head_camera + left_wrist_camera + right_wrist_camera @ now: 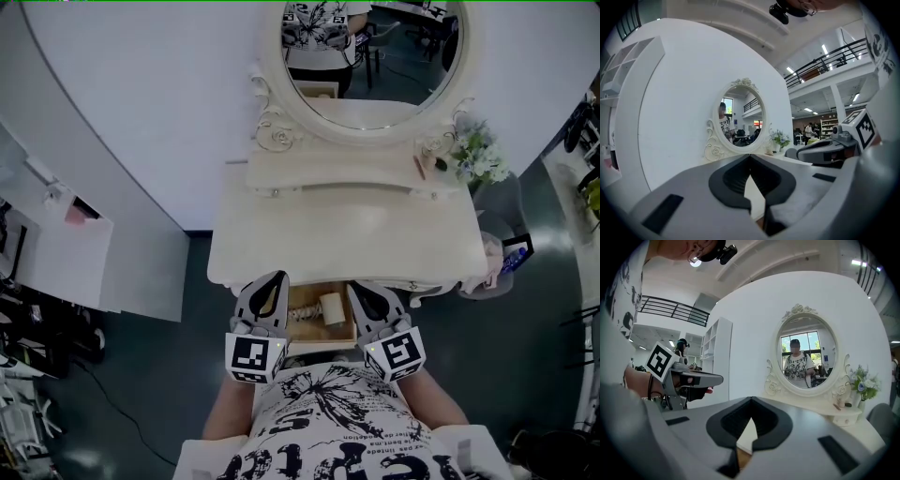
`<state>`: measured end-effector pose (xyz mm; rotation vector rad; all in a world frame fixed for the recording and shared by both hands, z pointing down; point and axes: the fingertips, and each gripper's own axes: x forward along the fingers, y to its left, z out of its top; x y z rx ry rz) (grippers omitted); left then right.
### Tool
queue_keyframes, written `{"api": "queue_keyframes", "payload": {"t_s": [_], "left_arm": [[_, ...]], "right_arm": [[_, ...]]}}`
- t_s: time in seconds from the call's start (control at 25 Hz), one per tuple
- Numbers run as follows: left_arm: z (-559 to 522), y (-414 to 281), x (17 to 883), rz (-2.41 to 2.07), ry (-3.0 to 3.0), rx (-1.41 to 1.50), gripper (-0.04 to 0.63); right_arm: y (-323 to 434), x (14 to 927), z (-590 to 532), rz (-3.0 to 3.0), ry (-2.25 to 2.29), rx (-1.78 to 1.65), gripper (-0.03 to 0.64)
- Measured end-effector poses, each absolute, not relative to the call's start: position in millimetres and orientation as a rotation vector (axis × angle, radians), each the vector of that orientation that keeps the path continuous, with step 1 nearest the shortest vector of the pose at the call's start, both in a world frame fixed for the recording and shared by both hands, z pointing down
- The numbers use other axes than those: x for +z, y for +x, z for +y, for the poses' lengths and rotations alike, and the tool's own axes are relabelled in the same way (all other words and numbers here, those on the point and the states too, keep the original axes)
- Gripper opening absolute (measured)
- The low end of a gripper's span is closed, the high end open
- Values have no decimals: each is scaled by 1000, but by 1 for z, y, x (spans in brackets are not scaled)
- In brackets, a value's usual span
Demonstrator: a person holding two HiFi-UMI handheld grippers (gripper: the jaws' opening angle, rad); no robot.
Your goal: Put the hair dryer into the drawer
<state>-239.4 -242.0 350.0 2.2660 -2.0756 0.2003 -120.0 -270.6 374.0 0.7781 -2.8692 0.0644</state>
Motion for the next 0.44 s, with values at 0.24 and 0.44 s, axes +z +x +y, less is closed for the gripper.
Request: {"api": "queue_keyframes", "payload": {"t_s": [0.24,0.44], "left_arm": [[-244,-235,360,-2002,2291,260,20],[-246,-233,361,-1972,2306,244,20]], "right_arm": [[-122,373,-272,-2857,797,47,15],[-121,373,-274,-2851,818,48,15]]}}
